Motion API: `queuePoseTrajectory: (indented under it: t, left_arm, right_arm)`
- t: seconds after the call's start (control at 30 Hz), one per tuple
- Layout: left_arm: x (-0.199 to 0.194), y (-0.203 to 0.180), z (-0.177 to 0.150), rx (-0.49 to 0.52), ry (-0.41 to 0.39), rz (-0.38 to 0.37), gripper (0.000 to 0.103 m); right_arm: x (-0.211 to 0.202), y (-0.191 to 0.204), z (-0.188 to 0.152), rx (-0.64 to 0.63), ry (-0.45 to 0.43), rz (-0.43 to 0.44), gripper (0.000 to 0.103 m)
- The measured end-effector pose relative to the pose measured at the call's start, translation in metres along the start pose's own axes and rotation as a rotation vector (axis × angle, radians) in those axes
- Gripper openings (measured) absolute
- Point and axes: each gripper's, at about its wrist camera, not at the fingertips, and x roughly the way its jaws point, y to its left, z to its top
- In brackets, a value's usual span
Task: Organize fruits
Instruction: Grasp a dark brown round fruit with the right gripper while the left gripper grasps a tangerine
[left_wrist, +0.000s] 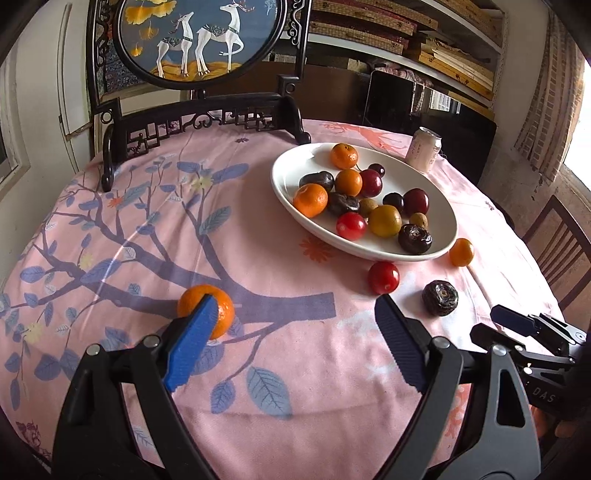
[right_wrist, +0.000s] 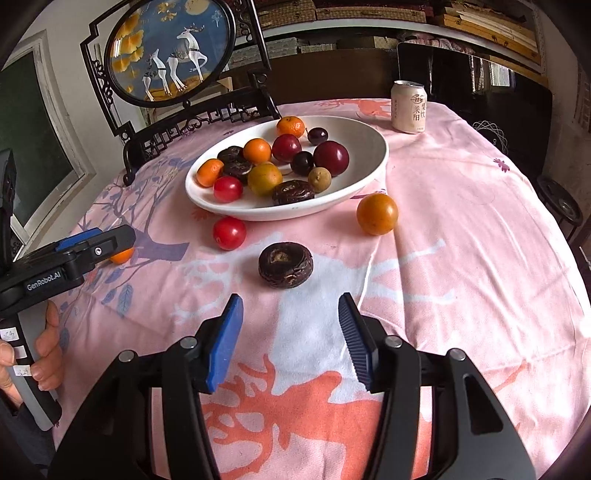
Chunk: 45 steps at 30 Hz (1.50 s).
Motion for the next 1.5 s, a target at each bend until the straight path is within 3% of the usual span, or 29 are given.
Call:
queuePoseTrajectory:
  t: [0.27,0.37,0.4,0.43,0.8,0.93,1.17,1.3,1.37,1.5]
  left_arm:
    - [0.005,-0.006,-0.005,0.030,0.026,-0.002,0.091]
    - [0.007,-0.006,-0.006,0.033,0.038,-0.011,0.091]
    - [0.008,-0.006,-0.006,0.031,0.043,-0.016,0.091]
    - [0.009,-0.005,-0.006,0.028,0.048,-0.018,0.091]
    - [0.018,0.006,-0.007,0.017,0.072,0.030,0.091]
    - [0.019,0.008,-0.007,0.035,0.067,0.063,0.091]
    - [0.015,0.032,-0.002,-0.025,0.041,0.121,0.091]
    - [0.028,0.040,-0.003,-0.044,0.079,0.162,0.090]
    - [0.037,0.040,-0.005,-0.035,0.104,0.171,0.086]
    - [0.050,0.042,-0.009,-0.047,0.127,0.172,0.053]
  right_arm:
    - [0.043,0.016,0.017,-0.078,0.080,-0.051,0.054]
    - [0.054,0.019,0.021,-0.099,0.073,-0.075,0.054]
    - [0.056,0.020,0.022,-0.108,0.066,-0.089,0.044]
    - [0.055,0.019,0.022,-0.110,0.061,-0.092,0.041]
    - [0.022,0.009,0.024,-0.047,0.004,0.060,0.041]
    - [0.014,0.010,0.025,-0.053,-0.008,0.078,0.041]
    - [0.010,0.012,0.025,-0.054,-0.014,0.102,0.041]
    - [0.013,0.012,0.025,-0.051,-0.004,0.096,0.041]
    - [0.014,0.012,0.024,-0.052,-0.003,0.090,0.041]
    - [0.013,0.012,0.024,-0.058,-0.015,0.081,0.041]
